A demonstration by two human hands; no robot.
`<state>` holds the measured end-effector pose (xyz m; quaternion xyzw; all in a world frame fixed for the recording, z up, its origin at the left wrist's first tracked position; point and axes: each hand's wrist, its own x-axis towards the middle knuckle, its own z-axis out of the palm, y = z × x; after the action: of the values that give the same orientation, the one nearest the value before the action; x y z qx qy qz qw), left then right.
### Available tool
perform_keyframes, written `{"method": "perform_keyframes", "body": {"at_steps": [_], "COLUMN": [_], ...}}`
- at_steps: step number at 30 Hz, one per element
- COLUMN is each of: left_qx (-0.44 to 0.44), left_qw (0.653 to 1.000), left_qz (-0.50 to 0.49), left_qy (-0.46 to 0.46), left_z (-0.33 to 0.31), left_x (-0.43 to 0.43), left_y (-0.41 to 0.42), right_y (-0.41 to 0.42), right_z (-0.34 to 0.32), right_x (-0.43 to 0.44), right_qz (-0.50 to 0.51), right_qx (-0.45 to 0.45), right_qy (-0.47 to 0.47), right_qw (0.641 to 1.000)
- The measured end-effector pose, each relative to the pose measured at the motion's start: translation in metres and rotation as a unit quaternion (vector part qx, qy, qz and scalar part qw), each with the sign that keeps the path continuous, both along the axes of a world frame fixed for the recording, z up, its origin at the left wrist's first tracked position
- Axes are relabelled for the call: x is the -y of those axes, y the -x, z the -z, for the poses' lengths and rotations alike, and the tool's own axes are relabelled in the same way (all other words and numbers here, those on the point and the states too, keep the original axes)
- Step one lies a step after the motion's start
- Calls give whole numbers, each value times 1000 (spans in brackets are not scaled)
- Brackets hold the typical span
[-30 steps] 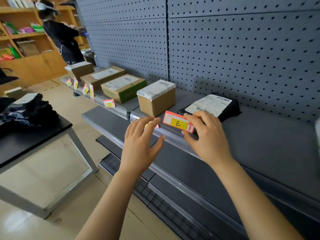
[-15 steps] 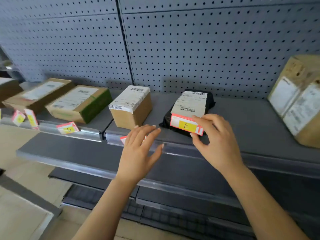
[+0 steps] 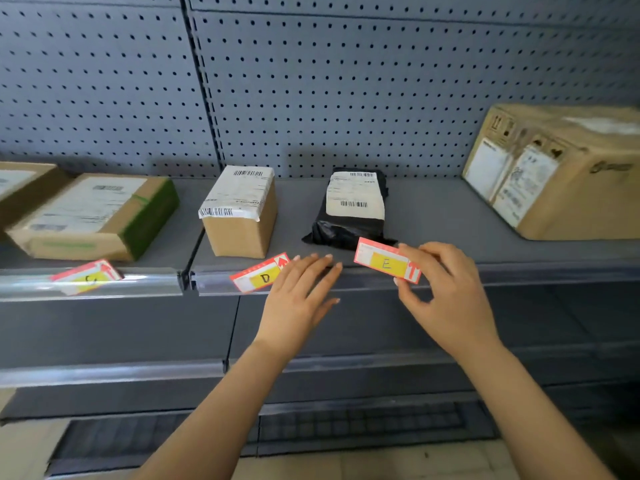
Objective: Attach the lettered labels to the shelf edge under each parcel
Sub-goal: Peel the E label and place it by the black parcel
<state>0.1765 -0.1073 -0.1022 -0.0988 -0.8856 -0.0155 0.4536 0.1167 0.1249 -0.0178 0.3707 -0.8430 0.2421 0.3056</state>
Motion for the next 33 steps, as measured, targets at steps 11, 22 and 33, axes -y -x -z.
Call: {"method": "perform_keyframes", "body": {"at_steps": [11,22,33], "left_qx": [-54,-57,-36], "left_qw": [998,998,999], "left_qz": [31,39,28], "left_qy": [-24,-10,-13], "left_z": [12,11,8], "left_x": [6,7,3], "left_y": [13,9,4], "right_y": [11,31,40], "right_z": [-5,-28,-19], "right_x": [-4,2,19], "right_qz": [11,-79,-122], "right_qx": [-7,-53,-36], "right_qy": [-79,-179,-242], "right_qw": [997,979,962]}}
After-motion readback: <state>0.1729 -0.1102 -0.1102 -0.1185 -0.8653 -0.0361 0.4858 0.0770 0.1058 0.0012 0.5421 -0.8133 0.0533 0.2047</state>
